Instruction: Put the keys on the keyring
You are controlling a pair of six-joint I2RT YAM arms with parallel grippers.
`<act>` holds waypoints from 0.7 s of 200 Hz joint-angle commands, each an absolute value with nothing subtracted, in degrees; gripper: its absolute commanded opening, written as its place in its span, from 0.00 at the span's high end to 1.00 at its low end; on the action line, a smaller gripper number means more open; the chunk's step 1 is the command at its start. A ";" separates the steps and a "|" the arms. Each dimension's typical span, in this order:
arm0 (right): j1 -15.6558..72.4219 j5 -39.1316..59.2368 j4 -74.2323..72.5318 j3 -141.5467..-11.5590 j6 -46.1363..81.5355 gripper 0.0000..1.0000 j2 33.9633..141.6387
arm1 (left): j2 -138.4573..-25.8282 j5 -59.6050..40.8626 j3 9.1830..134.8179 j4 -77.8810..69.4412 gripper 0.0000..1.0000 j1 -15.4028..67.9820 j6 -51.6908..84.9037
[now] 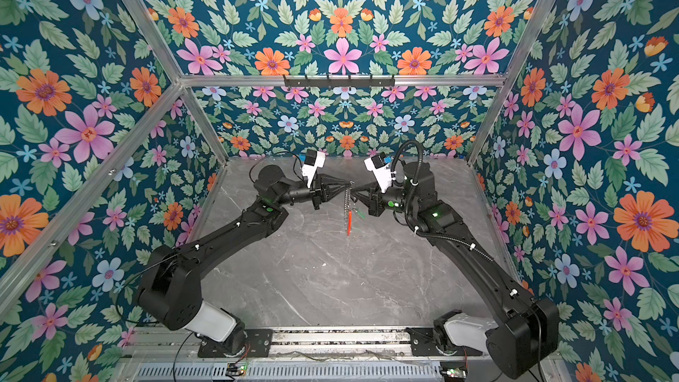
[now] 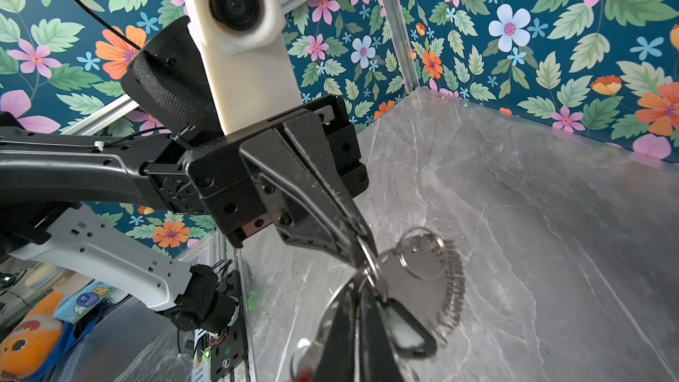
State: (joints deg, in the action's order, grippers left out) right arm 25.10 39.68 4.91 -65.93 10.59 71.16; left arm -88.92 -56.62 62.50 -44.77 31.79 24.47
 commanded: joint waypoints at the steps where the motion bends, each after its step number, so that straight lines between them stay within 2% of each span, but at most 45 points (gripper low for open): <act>1: 25.90 42.28 2.91 -66.31 11.25 0.98 71.80 | -89.42 -53.53 62.65 -51.70 1.00 31.82 27.59; 26: 25.92 41.94 2.79 -66.44 11.65 0.94 71.73 | -89.80 -53.61 61.97 -54.50 1.00 31.82 29.24; 41: 25.89 40.50 3.84 -66.36 10.89 0.82 71.00 | -89.55 -53.53 61.36 -55.10 1.00 31.81 29.44; 68: 25.72 35.25 6.33 -65.38 8.71 0.68 68.21 | -88.99 -53.53 60.82 -55.19 1.00 31.77 29.29; 108: 23.48 34.37 5.24 -62.94 10.01 0.68 65.02 | -89.20 -53.84 60.30 -58.06 1.00 31.74 31.22; 140: 23.22 36.48 5.27 -63.97 9.91 0.67 66.62 | -89.32 -53.79 60.29 -59.94 1.00 31.77 32.78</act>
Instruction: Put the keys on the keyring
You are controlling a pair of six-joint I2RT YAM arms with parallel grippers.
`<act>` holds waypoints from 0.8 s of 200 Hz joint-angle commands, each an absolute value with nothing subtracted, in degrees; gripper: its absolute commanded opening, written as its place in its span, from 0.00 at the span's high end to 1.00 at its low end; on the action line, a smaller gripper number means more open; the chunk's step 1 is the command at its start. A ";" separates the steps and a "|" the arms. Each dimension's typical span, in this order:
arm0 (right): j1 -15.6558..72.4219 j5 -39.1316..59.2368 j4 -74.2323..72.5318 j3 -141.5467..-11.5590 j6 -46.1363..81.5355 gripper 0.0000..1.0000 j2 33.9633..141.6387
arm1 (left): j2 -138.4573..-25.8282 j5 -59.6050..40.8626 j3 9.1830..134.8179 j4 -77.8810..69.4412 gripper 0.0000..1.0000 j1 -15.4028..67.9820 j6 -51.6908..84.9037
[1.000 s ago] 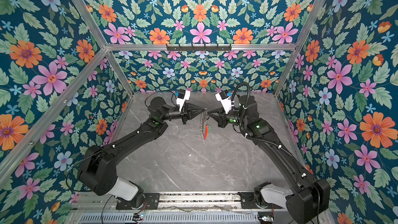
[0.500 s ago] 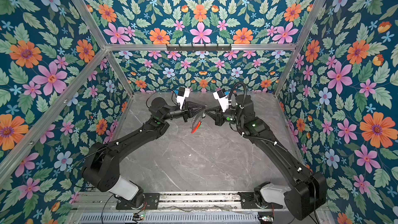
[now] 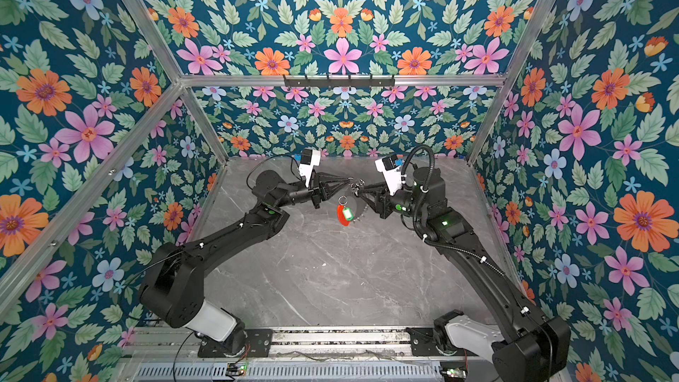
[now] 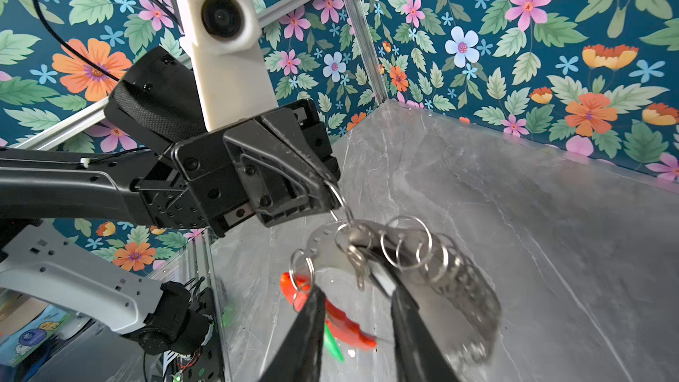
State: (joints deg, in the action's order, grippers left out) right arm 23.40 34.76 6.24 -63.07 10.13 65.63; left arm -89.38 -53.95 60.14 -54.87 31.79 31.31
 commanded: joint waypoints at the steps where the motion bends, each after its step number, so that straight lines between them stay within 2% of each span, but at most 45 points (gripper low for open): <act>1: 23.21 36.65 5.23 -64.07 9.92 0.67 66.71 | -89.35 -53.79 60.29 -59.94 1.00 31.79 32.78; 56: 23.38 43.63 0.17 -65.68 13.07 0.64 72.55 | -89.70 -53.53 60.47 -60.93 1.00 31.82 34.06; 82: 23.51 44.90 -2.44 -66.35 14.96 0.80 74.65 | -89.78 -53.53 60.46 -61.08 1.00 31.90 34.01; 116: 24.51 44.74 -5.25 -65.62 16.49 0.93 75.26 | -90.04 -53.35 60.38 -61.60 1.00 31.90 33.99; 160: 26.25 43.74 -5.50 -65.55 16.80 1.00 76.03 | -90.67 -52.47 60.03 -63.16 1.00 32.08 34.45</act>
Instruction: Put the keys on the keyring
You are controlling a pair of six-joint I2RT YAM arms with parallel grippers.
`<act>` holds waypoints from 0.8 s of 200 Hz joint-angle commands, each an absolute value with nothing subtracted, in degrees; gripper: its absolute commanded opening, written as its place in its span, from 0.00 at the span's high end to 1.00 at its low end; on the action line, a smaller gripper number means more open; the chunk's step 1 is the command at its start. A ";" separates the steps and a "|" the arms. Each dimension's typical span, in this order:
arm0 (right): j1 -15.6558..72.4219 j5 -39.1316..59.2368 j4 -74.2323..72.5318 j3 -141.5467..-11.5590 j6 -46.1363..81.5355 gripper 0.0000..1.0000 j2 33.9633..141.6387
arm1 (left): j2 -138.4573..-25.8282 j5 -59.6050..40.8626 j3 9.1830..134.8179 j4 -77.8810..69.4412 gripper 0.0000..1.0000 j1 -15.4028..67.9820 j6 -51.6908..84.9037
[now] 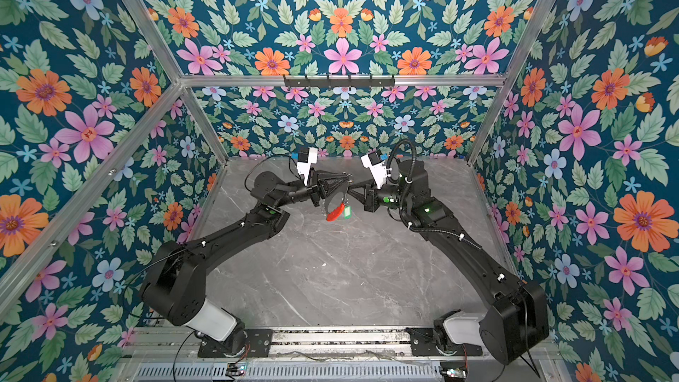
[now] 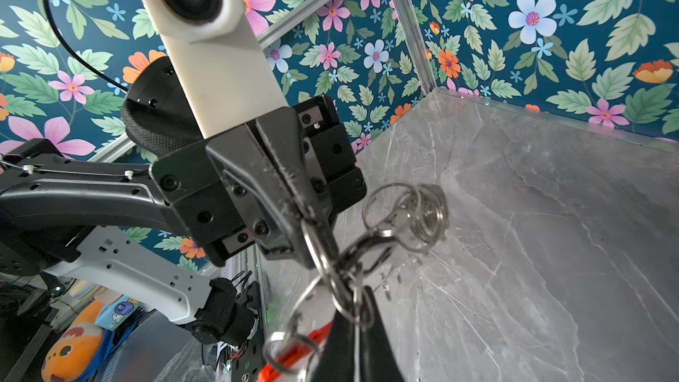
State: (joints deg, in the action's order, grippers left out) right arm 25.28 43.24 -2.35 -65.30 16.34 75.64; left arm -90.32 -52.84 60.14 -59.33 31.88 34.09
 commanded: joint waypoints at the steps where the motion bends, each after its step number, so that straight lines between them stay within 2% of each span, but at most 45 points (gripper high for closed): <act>1: 26.26 43.71 -5.39 -65.60 16.75 1.00 76.03 | -90.68 -52.43 60.03 -63.18 1.00 32.08 34.45; 58: 27.51 38.70 -0.37 -66.55 13.86 1.00 75.32 | -89.92 -48.52 57.85 -64.45 1.00 32.04 33.10; 99: 27.27 29.36 6.87 -68.02 9.55 1.00 71.17 | -90.19 -49.77 57.61 -63.74 1.00 32.03 32.79; 160: 26.78 29.97 11.40 -71.71 7.56 1.00 71.12 | -90.39 -49.90 57.23 -64.51 1.00 32.17 33.67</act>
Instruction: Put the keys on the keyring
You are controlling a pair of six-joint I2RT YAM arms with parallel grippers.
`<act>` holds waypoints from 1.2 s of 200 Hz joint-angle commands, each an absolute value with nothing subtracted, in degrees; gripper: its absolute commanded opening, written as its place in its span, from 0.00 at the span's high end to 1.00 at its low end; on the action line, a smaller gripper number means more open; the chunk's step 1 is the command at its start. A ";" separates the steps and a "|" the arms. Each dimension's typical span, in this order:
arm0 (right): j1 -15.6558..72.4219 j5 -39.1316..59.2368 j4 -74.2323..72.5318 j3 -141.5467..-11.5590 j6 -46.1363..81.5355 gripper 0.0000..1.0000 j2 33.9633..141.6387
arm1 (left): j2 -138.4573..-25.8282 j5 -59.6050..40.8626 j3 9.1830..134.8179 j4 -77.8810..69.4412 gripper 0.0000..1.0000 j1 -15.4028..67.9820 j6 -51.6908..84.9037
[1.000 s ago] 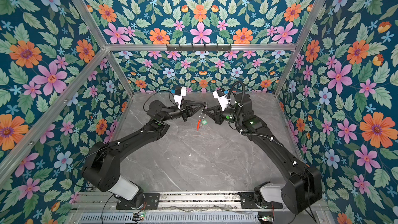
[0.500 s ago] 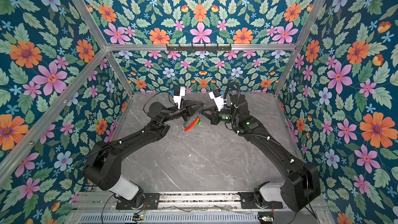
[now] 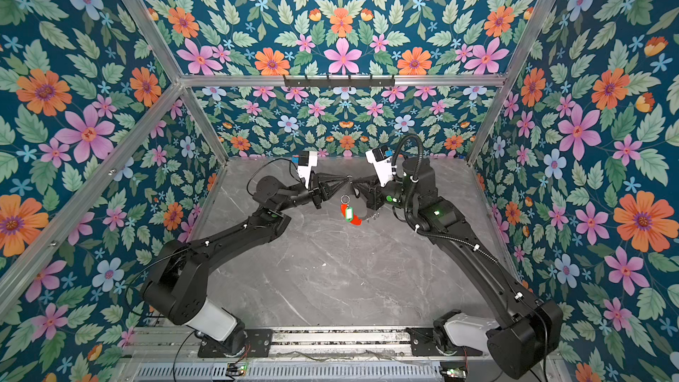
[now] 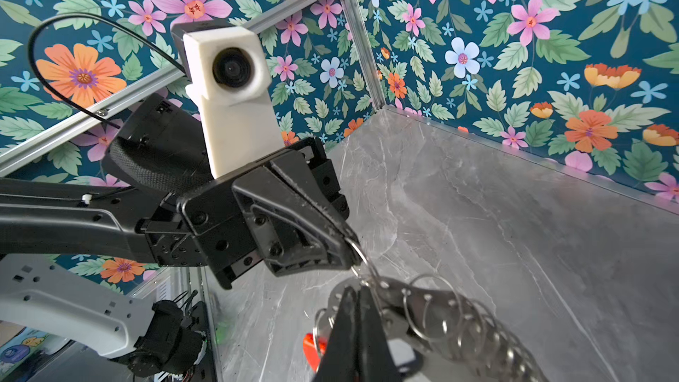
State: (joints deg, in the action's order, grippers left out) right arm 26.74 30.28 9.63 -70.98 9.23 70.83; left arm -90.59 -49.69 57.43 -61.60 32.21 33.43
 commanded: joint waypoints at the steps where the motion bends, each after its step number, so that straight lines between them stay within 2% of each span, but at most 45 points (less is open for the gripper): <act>1: 26.79 29.97 11.41 -71.67 7.56 1.00 71.15 | -90.37 -49.87 57.23 -64.51 1.00 32.17 33.66; 45: 26.72 28.11 12.51 -71.30 6.31 1.00 70.43 | -90.26 -50.06 57.87 -63.82 1.00 32.17 33.31; 69: 26.63 27.21 12.74 -71.03 5.57 0.80 70.32 | -90.70 -50.32 58.27 -63.80 1.00 32.17 33.53; 83: 26.72 27.22 12.24 -71.22 5.54 0.78 70.30 | -90.91 -50.45 58.27 -63.89 1.00 32.17 33.74; 139: 26.07 29.03 13.05 -73.89 6.70 0.84 71.56 | -90.67 -50.53 57.71 -63.90 1.00 32.34 34.01; 217: 25.38 35.14 11.16 -75.23 9.62 0.84 74.65 | -91.06 -51.29 58.62 -63.37 1.00 32.70 34.18; 240: 25.33 35.51 10.82 -75.32 9.84 0.93 75.12 | -91.06 -51.50 58.45 -63.28 1.00 32.78 34.18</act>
